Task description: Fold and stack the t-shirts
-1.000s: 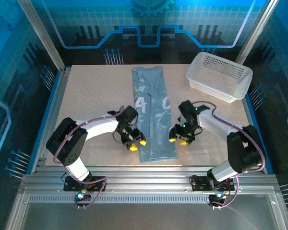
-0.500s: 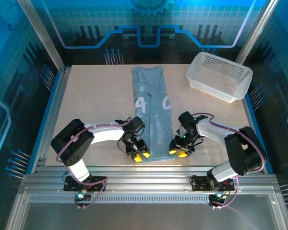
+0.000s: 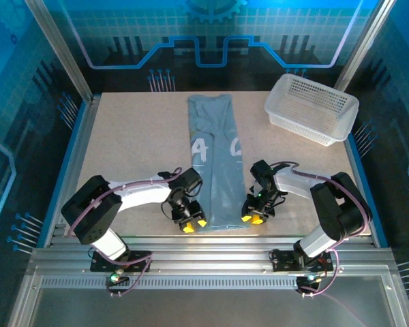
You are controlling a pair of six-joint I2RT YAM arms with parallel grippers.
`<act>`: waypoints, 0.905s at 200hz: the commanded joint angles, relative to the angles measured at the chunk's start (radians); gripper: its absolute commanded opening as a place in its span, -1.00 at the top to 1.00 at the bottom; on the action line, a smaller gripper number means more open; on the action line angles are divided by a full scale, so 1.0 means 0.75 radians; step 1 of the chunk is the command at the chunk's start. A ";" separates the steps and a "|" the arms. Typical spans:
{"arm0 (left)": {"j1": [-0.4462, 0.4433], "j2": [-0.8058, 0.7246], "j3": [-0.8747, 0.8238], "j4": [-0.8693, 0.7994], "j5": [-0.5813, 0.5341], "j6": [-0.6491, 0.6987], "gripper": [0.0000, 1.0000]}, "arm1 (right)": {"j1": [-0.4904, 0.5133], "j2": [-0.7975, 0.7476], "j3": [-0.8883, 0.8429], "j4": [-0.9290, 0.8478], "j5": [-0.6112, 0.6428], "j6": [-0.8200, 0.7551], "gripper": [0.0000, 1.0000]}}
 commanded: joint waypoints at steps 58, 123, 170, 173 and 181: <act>-0.044 0.106 -0.035 0.175 -0.002 -0.163 0.23 | 0.118 0.088 0.050 -0.010 -0.091 0.028 0.21; -0.045 0.152 0.018 0.255 -0.111 -0.221 0.73 | 0.123 0.087 0.055 0.023 -0.076 0.051 0.75; -0.042 -0.028 -0.097 0.331 -0.215 -0.328 1.00 | 0.122 0.001 0.113 -0.029 -0.046 0.054 1.00; -0.042 -0.041 -0.097 0.331 -0.219 -0.326 1.00 | 0.122 -0.006 0.118 -0.035 -0.048 0.055 1.00; -0.039 -0.083 -0.090 0.330 -0.229 -0.320 1.00 | 0.123 -0.027 0.140 -0.054 -0.047 0.056 1.00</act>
